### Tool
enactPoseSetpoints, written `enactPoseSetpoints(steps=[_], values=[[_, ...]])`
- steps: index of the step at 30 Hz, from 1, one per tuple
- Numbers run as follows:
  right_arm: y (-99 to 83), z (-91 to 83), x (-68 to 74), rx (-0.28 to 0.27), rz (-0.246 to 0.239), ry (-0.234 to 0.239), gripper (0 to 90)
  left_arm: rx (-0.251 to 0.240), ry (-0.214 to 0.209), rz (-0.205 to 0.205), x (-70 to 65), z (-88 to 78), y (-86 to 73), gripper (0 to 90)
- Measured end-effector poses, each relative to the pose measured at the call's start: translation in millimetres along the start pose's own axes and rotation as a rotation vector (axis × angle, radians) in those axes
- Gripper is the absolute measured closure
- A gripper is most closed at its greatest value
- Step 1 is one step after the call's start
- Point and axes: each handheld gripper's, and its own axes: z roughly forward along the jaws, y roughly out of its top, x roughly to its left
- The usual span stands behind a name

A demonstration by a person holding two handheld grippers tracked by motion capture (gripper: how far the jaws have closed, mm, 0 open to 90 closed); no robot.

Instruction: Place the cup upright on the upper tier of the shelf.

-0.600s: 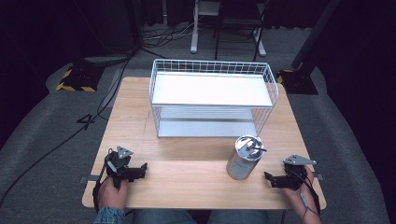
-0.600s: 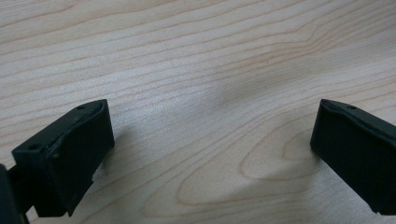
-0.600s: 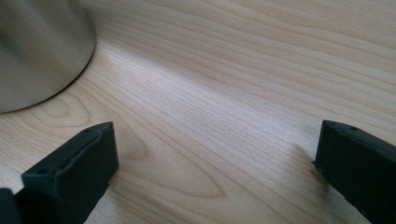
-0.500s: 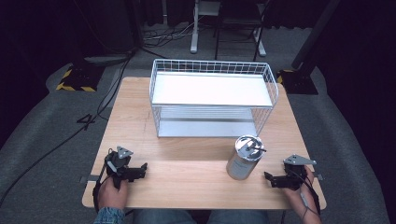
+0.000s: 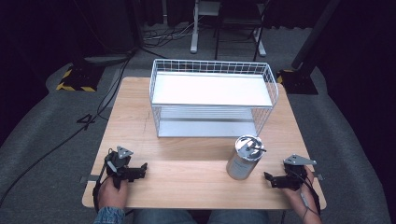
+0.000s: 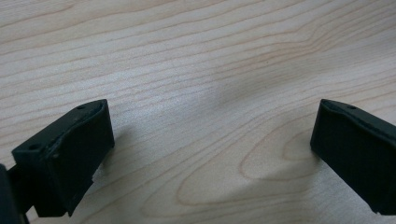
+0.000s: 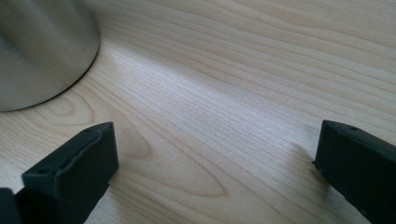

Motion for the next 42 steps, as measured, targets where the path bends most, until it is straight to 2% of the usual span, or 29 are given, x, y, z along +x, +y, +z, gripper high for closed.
enactPoseSetpoints(steps=[2,6,13,14,20,24,25,26,30,35,38,39,40,42], values=[[0.0,-0.1,0.3,-0.001,0.002,0.002,0.0,0.000,0.000,0.000,0.0,0.0,0.0,0.0],[3.2,1.0,3.5,-0.007,0.001,0.042,0.0,0.001,-0.001,0.003,0.2,0.0,0.1,0.0],[8.4,-7.9,7.7,-0.035,-0.018,0.067,0.0,0.000,0.000,0.000,0.0,0.0,0.0,0.0],[11.2,-15.4,9.6,-0.059,-0.027,0.078,0.0,0.000,0.000,0.000,0.0,0.0,0.0,0.0],[17.0,-31.7,16.7,-0.105,-0.040,0.102,0.0,0.000,0.000,0.000,0.0,0.0,0.0,0.0],[19.2,-39.4,22.0,-0.149,-0.023,0.151,0.0,0.000,0.000,0.000,0.0,0.0,0.0,0.0],[19.2,-39.4,22.0,-0.149,-0.023,0.151,0.0,0.000,0.000,0.000,0.0,0.0,0.0,0.0],[20.4,-43.9,25.5,-0.169,-0.029,0.185,0.0,0.000,0.000,0.000,0.0,0.0,0.0,0.0],[22.5,-48.8,30.7,-0.182,-0.058,0.199,0.0,0.000,0.000,0.000,0.0,0.0,0.0,0.0],[26.6,-57.7,38.3,-0.234,-0.071,0.219,0.0,0.000,0.000,0.000,0.0,0.0,0.0,0.0],[29.8,-64.0,43.5,-0.302,-0.080,0.236,0.0,0.000,0.000,0.000,0.0,0.0,0.0,0.0],[29.8,-64.0,43.5,-0.302,-0.080,0.236,0.0,0.000,0.000,0.000,0.0,0.0,0.0,0.0],[30.9,-64.8,45.0,-0.337,-0.081,0.251,0.0,0.000,0.000,0.000,0.0,0.0,0.0,0.0],[31.2,-64.5,46.5,-0.348,-0.075,0.265,0.0,0.000,0.000,0.000,0.0,0.0,0.0,0.0]])
